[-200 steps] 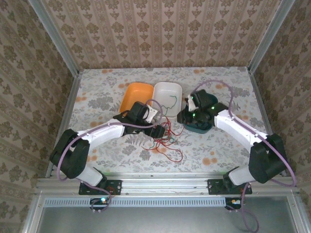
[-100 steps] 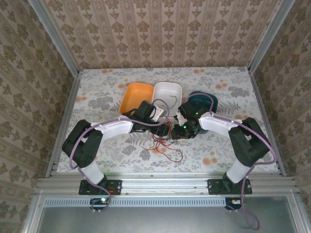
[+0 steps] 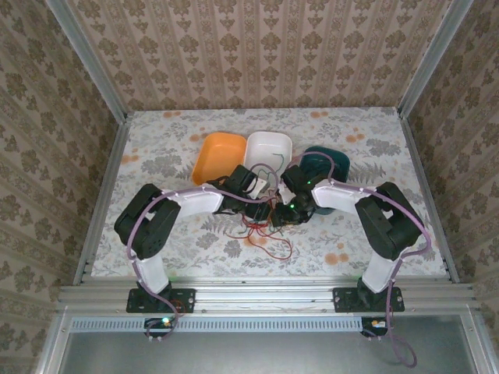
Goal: Untangle the cables
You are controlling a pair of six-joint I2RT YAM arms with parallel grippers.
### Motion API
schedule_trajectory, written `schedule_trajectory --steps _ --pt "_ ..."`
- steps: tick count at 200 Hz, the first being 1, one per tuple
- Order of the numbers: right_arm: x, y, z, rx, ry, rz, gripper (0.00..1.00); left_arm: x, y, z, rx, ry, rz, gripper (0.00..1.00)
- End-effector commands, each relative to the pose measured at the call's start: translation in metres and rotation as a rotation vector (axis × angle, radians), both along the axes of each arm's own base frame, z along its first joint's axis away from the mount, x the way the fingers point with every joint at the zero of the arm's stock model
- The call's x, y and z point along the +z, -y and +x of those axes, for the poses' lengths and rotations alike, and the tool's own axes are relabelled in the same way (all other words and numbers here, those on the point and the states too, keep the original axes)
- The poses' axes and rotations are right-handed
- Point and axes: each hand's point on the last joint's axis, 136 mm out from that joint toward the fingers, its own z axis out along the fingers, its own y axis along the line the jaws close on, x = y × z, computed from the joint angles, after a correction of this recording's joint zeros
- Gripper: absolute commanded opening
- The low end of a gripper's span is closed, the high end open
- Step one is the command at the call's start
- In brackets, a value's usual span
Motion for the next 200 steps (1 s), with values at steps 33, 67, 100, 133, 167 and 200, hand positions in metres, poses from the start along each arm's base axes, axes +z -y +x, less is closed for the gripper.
schedule_trajectory --steps 33,67,100,133,167,200 --pt "-0.001 0.002 -0.019 0.093 0.064 -0.094 0.37 -0.036 -0.015 -0.017 0.001 -0.08 0.119 0.38" --pt "0.004 -0.005 -0.022 0.134 0.128 -0.106 0.37 -0.043 -0.017 -0.02 -0.001 -0.092 0.126 0.27" --pt "0.007 -0.011 -0.023 0.163 0.154 -0.108 0.36 -0.047 -0.017 -0.023 -0.006 -0.1 0.131 0.13" --pt "-0.001 -0.013 -0.019 0.16 0.148 -0.135 0.35 -0.046 -0.015 -0.026 -0.028 -0.099 0.131 0.04" --pt "0.002 -0.004 -0.009 0.118 0.2 -0.177 0.12 -0.048 -0.019 -0.028 -0.039 -0.091 0.164 0.0" --pt "0.025 0.013 -0.001 0.041 0.306 -0.197 0.02 -0.056 -0.022 -0.032 -0.046 -0.093 0.192 0.0"
